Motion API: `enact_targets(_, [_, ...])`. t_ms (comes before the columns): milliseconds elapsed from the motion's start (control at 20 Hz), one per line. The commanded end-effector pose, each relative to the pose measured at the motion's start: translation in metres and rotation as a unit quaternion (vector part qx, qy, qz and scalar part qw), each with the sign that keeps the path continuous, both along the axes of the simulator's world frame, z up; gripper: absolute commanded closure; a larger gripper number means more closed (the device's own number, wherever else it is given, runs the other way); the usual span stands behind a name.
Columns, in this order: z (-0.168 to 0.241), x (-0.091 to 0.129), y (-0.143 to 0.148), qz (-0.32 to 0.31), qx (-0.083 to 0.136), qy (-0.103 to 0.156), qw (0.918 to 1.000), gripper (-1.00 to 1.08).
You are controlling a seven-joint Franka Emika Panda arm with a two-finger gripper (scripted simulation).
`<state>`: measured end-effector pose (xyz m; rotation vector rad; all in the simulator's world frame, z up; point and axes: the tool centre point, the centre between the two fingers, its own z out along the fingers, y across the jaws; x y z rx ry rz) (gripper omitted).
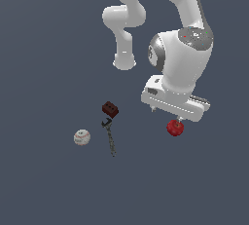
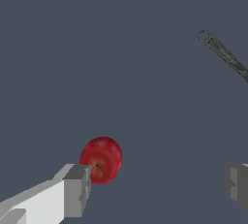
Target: Pick up a designated object from a clutter of objects.
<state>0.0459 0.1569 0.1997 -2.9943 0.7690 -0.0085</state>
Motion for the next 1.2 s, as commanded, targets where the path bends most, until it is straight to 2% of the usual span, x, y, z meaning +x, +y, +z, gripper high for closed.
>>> enact_targets(0, [-0.017, -0.002, 0.016, -0.023, -0.002, 0.003, 0.9997, -0.92])
enact_targets(550, [-0.079, -0.015, 0.071, -0.106, -0.015, 0.012, 0.9941, -0.92])
enact_targets(1150, [-0.103, -0.023, 0.091, -0.138, -0.022, 0.012, 0.9901, -0.92])
